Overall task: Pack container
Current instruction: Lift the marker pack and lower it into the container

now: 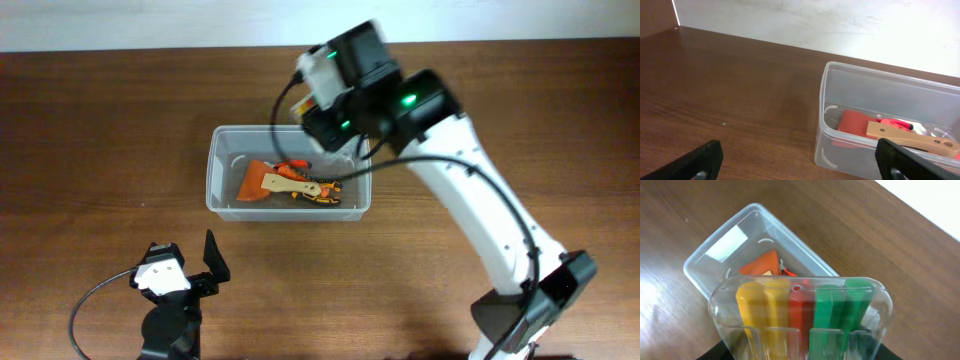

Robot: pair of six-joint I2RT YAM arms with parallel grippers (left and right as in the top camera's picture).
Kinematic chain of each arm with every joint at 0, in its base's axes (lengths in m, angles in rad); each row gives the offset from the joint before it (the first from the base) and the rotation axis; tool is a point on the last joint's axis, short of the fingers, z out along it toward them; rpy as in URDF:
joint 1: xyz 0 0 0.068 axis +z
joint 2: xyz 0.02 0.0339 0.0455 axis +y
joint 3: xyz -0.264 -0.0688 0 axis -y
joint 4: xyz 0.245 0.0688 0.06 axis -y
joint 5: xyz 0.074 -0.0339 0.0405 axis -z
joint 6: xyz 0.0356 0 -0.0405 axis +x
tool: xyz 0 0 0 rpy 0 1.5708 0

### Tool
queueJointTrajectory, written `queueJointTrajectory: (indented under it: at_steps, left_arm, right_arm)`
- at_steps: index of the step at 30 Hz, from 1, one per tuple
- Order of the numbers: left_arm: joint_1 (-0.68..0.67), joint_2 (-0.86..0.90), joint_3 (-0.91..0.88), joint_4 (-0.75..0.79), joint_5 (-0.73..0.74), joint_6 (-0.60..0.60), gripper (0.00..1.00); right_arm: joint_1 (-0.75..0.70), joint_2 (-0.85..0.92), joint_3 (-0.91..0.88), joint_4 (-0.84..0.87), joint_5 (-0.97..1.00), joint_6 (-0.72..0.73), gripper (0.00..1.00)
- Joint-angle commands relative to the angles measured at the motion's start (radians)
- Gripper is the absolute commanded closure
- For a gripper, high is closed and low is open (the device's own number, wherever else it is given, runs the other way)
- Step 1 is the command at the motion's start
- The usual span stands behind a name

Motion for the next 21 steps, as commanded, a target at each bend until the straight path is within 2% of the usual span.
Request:
queueJointTrajectory:
  at_steps: [1, 16, 21]
  left_arm:
    - [-0.004, -0.005, -0.003, -0.002, -0.003, 0.009, 0.01]
    - [-0.004, -0.005, -0.003, -0.002, -0.003, 0.009, 0.01]
    - [-0.004, -0.005, -0.003, -0.002, -0.003, 0.009, 0.01]
  right_arm:
    - [0.074, 0.027, 0.019, 0.006, 0.182, -0.068, 0.56]
    - [0.071, 0.332, 0.019, 0.016, 0.202, -0.069, 0.53]
    - [0.070, 0.376, 0.019, 0.018, 0.202, -0.066, 0.53]
